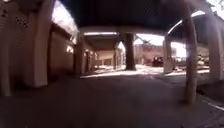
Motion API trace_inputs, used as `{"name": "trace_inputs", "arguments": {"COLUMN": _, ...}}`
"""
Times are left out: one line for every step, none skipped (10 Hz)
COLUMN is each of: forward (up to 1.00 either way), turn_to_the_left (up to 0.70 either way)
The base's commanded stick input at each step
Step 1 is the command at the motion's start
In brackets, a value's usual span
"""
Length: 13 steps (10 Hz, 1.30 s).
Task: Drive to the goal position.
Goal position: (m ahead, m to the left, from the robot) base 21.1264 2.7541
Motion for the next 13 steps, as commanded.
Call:
{"name": "trace_inputs", "arguments": {"forward": 0.85, "turn_to_the_left": 0.00}}
{"name": "trace_inputs", "arguments": {"forward": 0.85, "turn_to_the_left": 0.00}}
{"name": "trace_inputs", "arguments": {"forward": 0.85, "turn_to_the_left": 0.00}}
{"name": "trace_inputs", "arguments": {"forward": 0.85, "turn_to_the_left": 0.00}}
{"name": "trace_inputs", "arguments": {"forward": 0.85, "turn_to_the_left": 0.00}}
{"name": "trace_inputs", "arguments": {"forward": 0.85, "turn_to_the_left": 0.00}}
{"name": "trace_inputs", "arguments": {"forward": 0.85, "turn_to_the_left": 0.00}}
{"name": "trace_inputs", "arguments": {"forward": 0.85, "turn_to_the_left": 0.00}}
{"name": "trace_inputs", "arguments": {"forward": 0.85, "turn_to_the_left": 0.00}}
{"name": "trace_inputs", "arguments": {"forward": 0.85, "turn_to_the_left": 0.00}}
{"name": "trace_inputs", "arguments": {"forward": 0.85, "turn_to_the_left": 0.00}}
{"name": "trace_inputs", "arguments": {"forward": 0.85, "turn_to_the_left": 0.00}}
{"name": "trace_inputs", "arguments": {"forward": 0.85, "turn_to_the_left": 0.00}}
